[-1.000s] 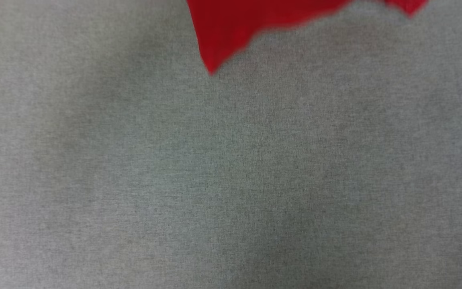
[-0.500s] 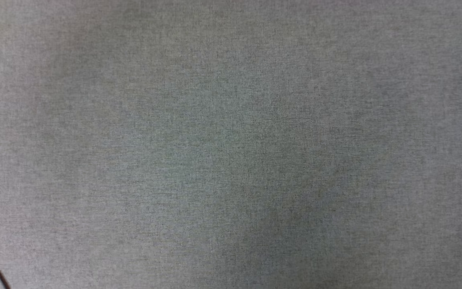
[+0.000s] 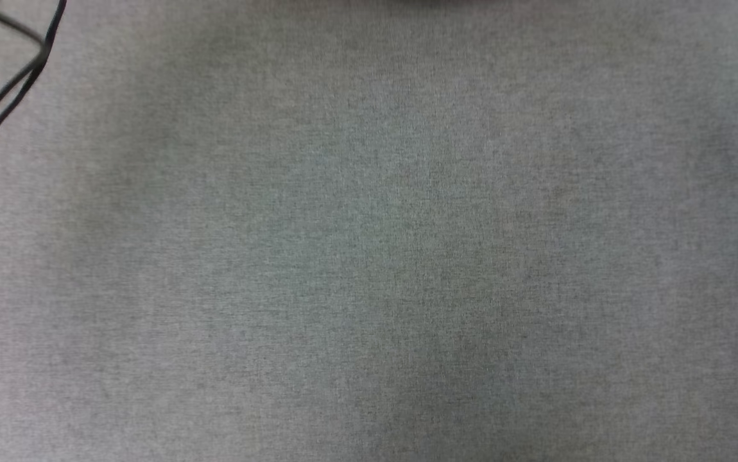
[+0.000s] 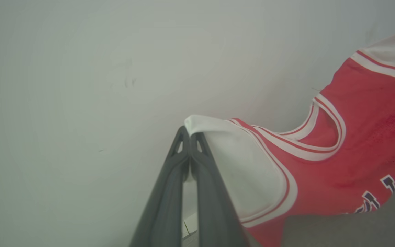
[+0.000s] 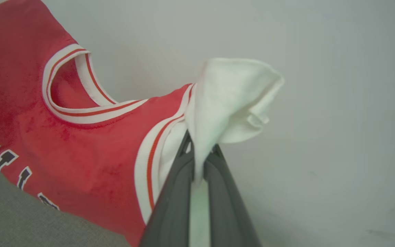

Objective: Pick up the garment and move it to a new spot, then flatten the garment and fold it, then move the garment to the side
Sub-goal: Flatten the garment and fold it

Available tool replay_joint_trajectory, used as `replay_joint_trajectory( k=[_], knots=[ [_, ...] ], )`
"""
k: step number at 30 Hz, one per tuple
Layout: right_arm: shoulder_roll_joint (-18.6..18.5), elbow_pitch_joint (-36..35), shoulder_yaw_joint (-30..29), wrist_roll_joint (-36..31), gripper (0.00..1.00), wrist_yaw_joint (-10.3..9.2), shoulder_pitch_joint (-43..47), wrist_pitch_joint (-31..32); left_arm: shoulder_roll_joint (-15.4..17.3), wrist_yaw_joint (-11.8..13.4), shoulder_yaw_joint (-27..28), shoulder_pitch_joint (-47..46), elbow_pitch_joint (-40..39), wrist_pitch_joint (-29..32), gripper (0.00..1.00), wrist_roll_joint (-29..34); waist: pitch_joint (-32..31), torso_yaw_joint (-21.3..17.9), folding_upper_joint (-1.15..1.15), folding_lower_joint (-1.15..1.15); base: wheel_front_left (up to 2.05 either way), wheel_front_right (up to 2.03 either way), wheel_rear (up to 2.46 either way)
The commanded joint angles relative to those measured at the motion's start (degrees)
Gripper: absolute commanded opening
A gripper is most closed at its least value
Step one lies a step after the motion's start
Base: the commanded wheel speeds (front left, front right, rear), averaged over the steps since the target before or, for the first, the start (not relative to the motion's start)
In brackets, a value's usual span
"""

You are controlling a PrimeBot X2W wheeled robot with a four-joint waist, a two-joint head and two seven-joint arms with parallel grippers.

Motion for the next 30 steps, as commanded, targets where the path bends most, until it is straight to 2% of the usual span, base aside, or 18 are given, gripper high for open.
replay_joint_trajectory(
  k=[1,3,6,12,22,30],
  knots=[
    [-0.3,-0.3,0.55,0.66,0.0,-0.06,2.09,-0.74,-0.04,-0.12,-0.26,3.71,0.23,-0.94,0.0,-0.97,-1.03,0.13,0.0,0.0,0.0,0.0,0.0],
    [-1.0,-1.06,1.47,2.09,0.0,-0.06,5.56,-1.89,-0.35,-0.28,-0.7,7.02,0.16,-2.13,0.0,-2.19,-2.37,0.27,0.0,0.0,0.0,0.0,0.0],
    [-2.27,-2.25,2.68,4.29,0.0,-0.05,11.08,-3.13,-0.18,1.37,-1.54,16.02,-1.93,-5.9,0.0,-2.95,-4.84,0.4,0.0,0.0,0.0,0.0,0.0],
    [-5.69,-5.92,4.67,7.74,0.0,-0.06,20.08,-3.54,2.6,4.48,-2.52,29.45,-7.51,-7.38,0.0,-4.56,-9.27,0.31,0.0,0.0,0.0,0.0,0.0],
    [-8.29,-12.17,4.7,9.96,0.0,-0.06,28.52,-2.58,7.14,8.45,-3.14,37.84,-16.64,-6.28,0.0,-5.86,-14.22,-0.21,0.0,0.0,0.0,0.0,0.0],
    [-9.09,-15.61,4.64,10.16,0.0,-0.06,36.94,-3.82,7.63,10.41,-4.33,44.25,-20.26,-5.92,0.0,-8.07,-17.77,-0.25,0.0,0.0,0.0,0.0,0.0]
  ],
)
